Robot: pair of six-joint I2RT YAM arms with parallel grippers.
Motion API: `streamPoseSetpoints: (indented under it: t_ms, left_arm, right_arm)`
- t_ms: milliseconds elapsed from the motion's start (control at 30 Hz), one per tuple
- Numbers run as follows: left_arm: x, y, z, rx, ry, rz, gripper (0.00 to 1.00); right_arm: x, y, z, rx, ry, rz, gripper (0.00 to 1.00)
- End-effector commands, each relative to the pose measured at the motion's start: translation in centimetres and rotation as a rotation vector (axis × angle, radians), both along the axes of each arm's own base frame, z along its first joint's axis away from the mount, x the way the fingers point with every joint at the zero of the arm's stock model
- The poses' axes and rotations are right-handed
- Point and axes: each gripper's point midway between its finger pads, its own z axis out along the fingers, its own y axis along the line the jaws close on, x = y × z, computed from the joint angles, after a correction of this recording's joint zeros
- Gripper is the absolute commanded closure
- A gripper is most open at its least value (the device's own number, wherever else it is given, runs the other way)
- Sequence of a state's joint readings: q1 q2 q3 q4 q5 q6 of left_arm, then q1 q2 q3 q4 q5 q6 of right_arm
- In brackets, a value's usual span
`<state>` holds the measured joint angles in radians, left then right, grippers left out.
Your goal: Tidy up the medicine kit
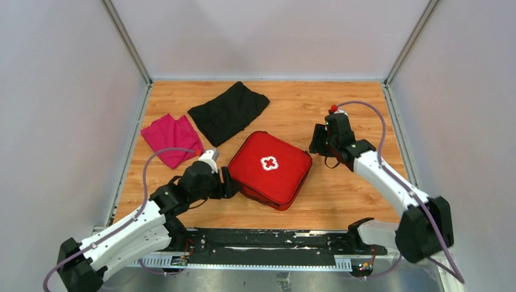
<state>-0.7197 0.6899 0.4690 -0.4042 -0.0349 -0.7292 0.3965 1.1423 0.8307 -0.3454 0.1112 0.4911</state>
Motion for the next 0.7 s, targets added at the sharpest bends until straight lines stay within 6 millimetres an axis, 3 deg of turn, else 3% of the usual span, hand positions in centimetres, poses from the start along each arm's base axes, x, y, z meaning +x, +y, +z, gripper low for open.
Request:
streamPoseSetpoints:
  t_ms: [0, 100, 300, 433, 667]
  left_arm:
    - [-1.5, -2.7, -1.8, -0.044, 0.052, -0.037, 0.36]
    - [-1.4, -4.1, -3.2, 0.003, 0.07, -0.069, 0.36]
    - [0.7, -5.7, -4.0, 0.075, 0.063, -0.077, 0.36]
    - [2.6, -4.9, -3.4, 0.117, 0.047, -0.01, 0.35]
    - [6.2, -3.1, -2.7, 0.136, 0.05, 0.035, 0.34]
  right_arm:
    - [3.6, 2.8, 0.8, 0.026, 0.015, 0.157, 0.42]
    - [4.9, 4.5, 0.0, 0.029, 0.062, 0.248, 0.42]
    - [5.7, 4.2, -3.1, -0.063, 0.19, 0.293, 0.43]
    - [3.7, 4.3, -5.1, -0.064, 0.299, 0.333, 0.46]
    - [-1.7, 7.0, -5.6, 0.101, 0.362, 0.466, 0.48]
